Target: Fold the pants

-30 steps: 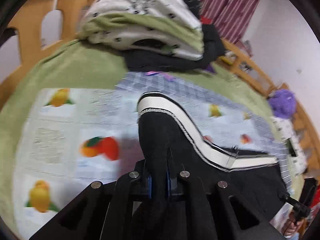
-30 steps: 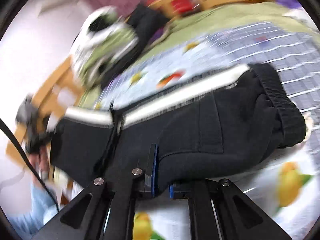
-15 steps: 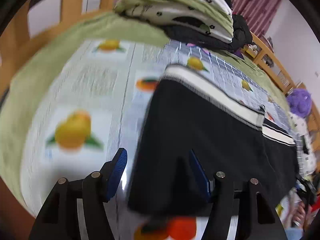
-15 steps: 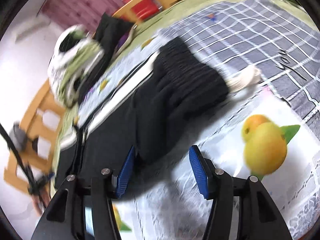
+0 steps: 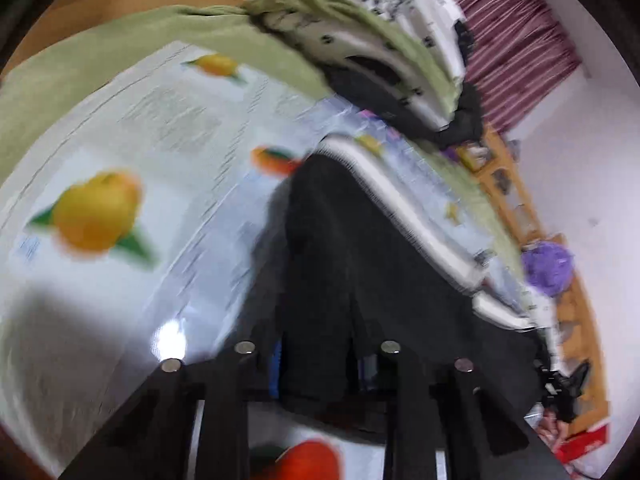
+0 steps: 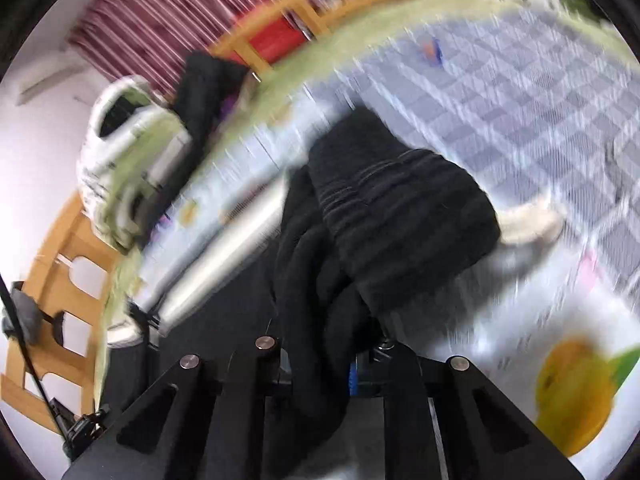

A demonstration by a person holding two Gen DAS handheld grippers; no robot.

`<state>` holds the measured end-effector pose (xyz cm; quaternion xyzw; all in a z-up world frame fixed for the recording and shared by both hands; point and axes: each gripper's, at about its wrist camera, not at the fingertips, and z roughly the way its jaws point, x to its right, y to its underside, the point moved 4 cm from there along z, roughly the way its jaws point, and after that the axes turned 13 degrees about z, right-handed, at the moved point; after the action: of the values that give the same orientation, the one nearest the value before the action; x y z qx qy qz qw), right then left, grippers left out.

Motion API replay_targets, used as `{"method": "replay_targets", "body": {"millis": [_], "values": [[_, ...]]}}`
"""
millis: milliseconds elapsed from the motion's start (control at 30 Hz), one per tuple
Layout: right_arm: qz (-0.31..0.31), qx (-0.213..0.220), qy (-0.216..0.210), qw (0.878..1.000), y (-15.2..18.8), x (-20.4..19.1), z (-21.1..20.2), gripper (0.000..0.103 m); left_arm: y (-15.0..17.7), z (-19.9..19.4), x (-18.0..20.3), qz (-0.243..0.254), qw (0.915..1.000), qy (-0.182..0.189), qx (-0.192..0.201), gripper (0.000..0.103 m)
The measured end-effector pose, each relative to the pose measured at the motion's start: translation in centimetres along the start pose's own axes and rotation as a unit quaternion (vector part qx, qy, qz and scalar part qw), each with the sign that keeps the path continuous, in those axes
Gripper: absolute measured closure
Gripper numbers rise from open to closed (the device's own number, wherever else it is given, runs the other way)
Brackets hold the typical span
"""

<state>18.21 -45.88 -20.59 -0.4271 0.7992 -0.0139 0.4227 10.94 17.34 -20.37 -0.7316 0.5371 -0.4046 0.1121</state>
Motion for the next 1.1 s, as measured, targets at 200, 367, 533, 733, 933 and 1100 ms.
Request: {"method": "replay_targets", "body": {"millis": [200,367,533,733,933,1100], "values": [[-0.020,-0.031,0.047,0.998,-0.9,0.4,1.1,0.074,-0.9,1.1,1.5,0.059,0.9964,-0.055,-0.027,0.069],[-0.029,-0.067,0.066,0.995,1.6,4.5,-0.1,0.065,2.4,-0.6,-1.5,0.007,0.9991,-0.031,-0.028,0.045],[-0.043,-0.051,0.081,0.994,2.7,4.7,-3.5,0.061,4.0,-1.6,-1.7,-0.037,0.9991,0.016,-0.013,0.037],[-0.078,-0.038,0.093,0.992,4.2,2.2,-5.8,0.061,3.2,0.1,-0.9,-0.076,0.9971,-0.008,0.004,0.038],[-0.121,-0.023,0.096,0.988,6.2,-0.6,-7.8,0.061,1.4,-1.0,-0.5,-0.069,0.9949,-0.070,0.025,0.083],[-0.139,0.007,0.116,0.983,5.7,-0.9,-9.5,0.061,-1.4,-2.7,7.7,0.084,0.9813,-0.162,0.061,0.084]]}}
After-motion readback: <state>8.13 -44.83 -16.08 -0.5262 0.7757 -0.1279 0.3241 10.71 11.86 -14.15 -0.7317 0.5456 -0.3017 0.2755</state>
